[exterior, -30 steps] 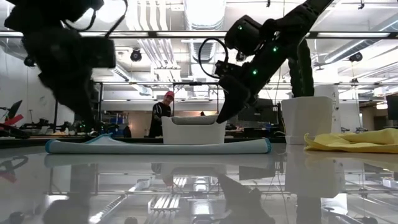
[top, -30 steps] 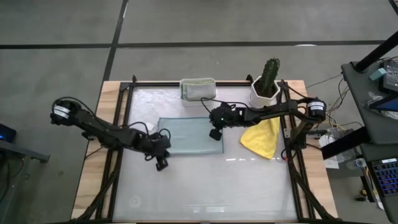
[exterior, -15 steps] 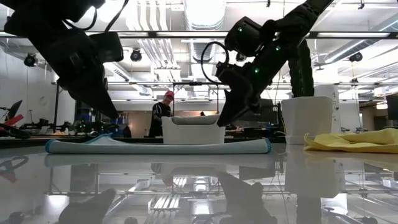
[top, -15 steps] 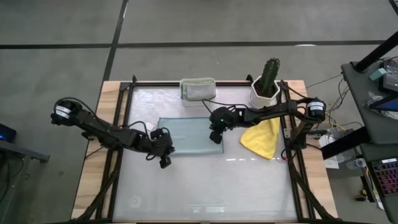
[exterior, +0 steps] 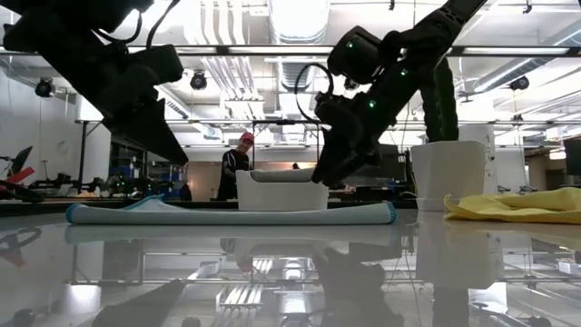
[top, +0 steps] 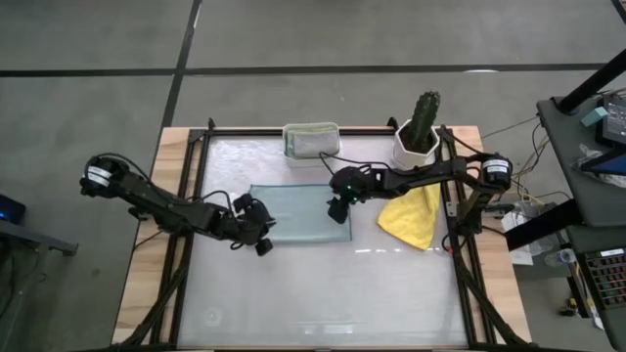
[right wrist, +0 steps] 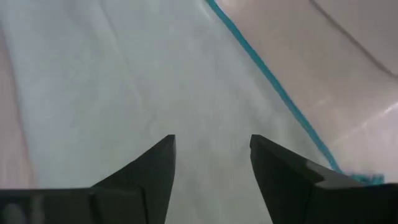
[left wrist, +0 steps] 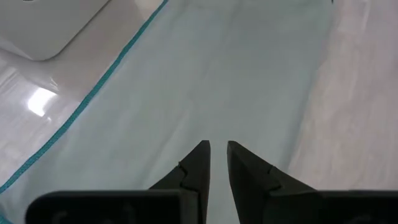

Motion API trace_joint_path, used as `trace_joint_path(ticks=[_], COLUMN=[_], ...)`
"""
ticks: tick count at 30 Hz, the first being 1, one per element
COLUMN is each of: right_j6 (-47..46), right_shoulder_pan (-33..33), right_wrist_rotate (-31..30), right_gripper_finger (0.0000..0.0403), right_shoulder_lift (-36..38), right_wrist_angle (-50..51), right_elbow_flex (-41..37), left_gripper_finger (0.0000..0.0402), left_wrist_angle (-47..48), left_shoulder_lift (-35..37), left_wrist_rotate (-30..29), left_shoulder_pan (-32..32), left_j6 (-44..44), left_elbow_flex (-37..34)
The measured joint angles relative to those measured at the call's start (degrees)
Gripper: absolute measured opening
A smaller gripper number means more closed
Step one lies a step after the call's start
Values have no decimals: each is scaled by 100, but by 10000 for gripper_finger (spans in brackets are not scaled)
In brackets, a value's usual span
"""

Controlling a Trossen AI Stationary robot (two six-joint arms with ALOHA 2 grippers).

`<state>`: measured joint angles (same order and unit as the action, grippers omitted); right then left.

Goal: Fold microfiber towels
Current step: Fold the light blue cloth

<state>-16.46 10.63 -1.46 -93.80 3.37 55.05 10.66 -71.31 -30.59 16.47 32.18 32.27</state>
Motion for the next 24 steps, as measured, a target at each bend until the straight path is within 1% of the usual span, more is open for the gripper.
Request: trace_joint_path(ticks=[3, 7, 9, 11, 14, 17, 24], right_j6=[-259, -471, -610, -781, -1116, -1450, -2095], right_shoulder_pan=[5, 168, 244, 262, 249, 253, 223], right_wrist_rotate=[148, 892, 1153, 1196, 1211, 1199, 1230], right_gripper_finger=[198, 202, 206, 211, 222, 236, 267], right_shoulder_lift=[-2, 86, 175, 296, 487, 609, 424], right_wrist_angle=[342, 1562, 1951, 2062, 2076, 2010, 1843], right_elbow_flex=[86, 265, 239, 147, 0, -157, -469], left_gripper_finger=[40, 41, 41, 41, 41, 41, 41], left_wrist_angle=[9, 21, 30, 22, 45, 42, 27], left_shoulder_lift=[-13, -39, -78, -168, -405, -711, -1367], left_wrist_rotate=[-6, -10, -11, -42, -295, -400, -398], left_shoulder_pan=[2, 2, 2, 2, -2, -9, -23], left_j6=[-7, -8, -86, -150, -147, -146, -103], left_elbow_flex=[0, -7, -21, -28, -50, -48, -38])
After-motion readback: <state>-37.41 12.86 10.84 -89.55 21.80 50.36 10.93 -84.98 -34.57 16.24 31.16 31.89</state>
